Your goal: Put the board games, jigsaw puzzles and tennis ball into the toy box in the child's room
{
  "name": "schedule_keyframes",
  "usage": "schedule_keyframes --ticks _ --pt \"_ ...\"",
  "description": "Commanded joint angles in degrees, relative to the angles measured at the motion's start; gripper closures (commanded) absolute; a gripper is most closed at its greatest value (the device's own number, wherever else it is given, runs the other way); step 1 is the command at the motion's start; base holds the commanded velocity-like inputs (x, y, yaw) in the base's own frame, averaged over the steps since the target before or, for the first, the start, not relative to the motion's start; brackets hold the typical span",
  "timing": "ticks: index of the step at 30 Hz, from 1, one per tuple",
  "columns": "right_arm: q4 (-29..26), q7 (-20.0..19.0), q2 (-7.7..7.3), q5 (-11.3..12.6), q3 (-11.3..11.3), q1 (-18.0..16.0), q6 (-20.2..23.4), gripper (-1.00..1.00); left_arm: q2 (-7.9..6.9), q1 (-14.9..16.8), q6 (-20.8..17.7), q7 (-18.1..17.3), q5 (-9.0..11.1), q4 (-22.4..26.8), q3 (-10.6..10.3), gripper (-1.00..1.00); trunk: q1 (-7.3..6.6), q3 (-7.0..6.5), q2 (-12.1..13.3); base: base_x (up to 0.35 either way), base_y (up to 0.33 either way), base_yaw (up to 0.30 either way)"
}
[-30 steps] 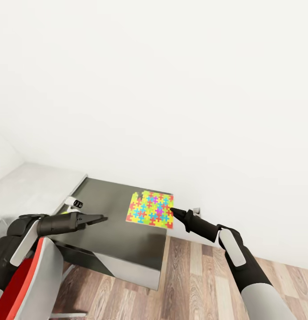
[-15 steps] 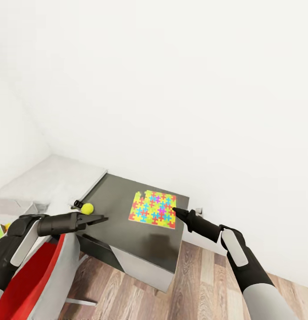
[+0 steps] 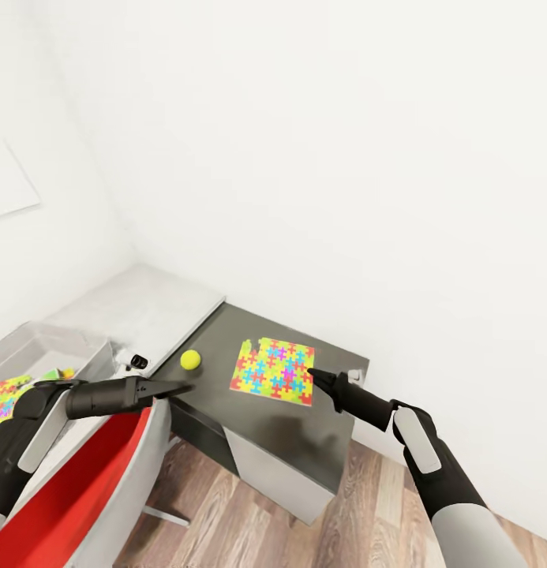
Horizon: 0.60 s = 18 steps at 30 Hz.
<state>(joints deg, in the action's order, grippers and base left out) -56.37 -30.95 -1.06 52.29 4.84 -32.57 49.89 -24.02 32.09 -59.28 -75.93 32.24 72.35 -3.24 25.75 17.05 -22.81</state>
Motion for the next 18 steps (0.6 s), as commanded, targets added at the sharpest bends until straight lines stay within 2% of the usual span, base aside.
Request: schedule_keyframes --ticks 1,15,18 --pt "-0.02 -0.21 0.01 0.0 0.14 -0.03 0.41 1.0 -0.05 0.08 -0.49 -0.09 0.19 -0.03 -0.15 -1.0 0.03 0.1 -0.11 0.0 0.0 0.284" --pt "-0.06 -0.21 0.01 -0.08 0.94 -0.03 0.23 1.0 -0.15 0.08 -0.49 -0.2 0.19 -0.02 -0.01 -1.0 0.03 0.1 -0.11 0.0 0.0 0.286" --pt "-0.06 -0.31 -0.01 -0.08 1.36 -0.03 0.27 1.0 -0.15 0.08 -0.49 -0.18 0.14 -0.02 -0.07 -1.0 0.03 0.1 -0.11 0.0 0.0 0.16"
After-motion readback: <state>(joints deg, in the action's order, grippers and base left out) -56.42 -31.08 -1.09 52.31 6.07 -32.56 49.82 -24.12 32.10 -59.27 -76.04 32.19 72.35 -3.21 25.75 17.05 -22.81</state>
